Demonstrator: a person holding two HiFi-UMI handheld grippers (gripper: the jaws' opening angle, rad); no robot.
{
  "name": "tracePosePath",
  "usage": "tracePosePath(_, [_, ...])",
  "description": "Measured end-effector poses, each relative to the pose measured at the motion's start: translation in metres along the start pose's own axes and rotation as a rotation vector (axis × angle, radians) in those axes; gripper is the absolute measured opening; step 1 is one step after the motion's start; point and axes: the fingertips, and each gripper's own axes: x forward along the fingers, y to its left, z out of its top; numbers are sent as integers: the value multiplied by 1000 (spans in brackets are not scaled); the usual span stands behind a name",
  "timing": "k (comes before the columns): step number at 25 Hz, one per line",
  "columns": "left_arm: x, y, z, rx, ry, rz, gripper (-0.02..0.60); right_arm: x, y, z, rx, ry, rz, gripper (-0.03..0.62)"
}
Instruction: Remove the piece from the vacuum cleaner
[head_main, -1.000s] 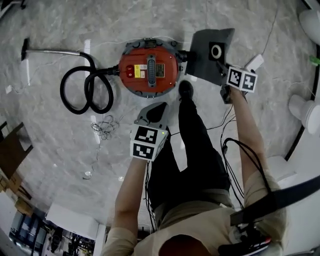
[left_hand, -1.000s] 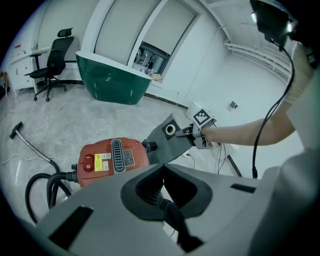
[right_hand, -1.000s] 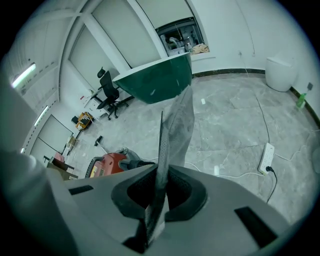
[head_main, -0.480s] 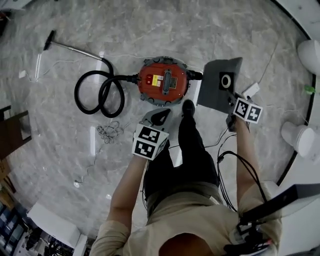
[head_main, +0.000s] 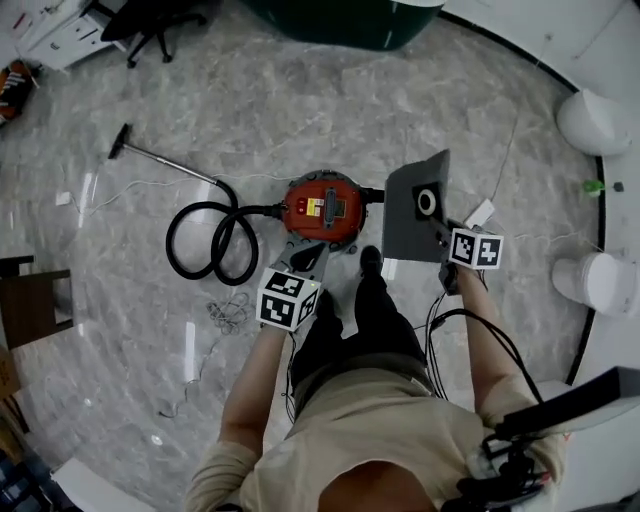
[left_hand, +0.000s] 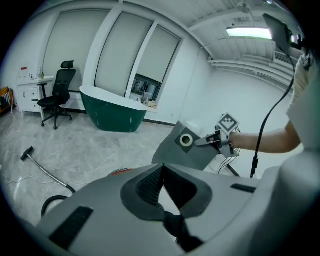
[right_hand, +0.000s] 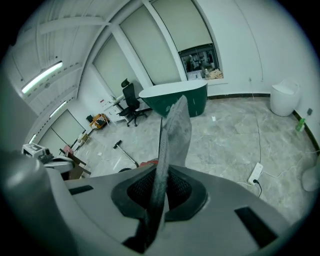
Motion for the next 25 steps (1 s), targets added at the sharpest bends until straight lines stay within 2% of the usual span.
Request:
tracePosePath(4, [-18,-16,21,28,-59,-48,4,-49,27,19,-12,-72,22,18])
tracePosePath(9, [-39,-57,28,21,-121,-152,5,-110,64,11,-16,-141,33,18])
tracePosePath(15, [-51,-106,37,85,-105,-265,4,-152,81,-8,62,-185,52,18])
tracePosePath(19, [-63,-124,35,118,-80,-289,3,-167,94,-23,102,-210,82,18])
tracePosePath(25, [-69,-129,34,135,-46,-274,3,-176,98,-35,209,-250,159,18])
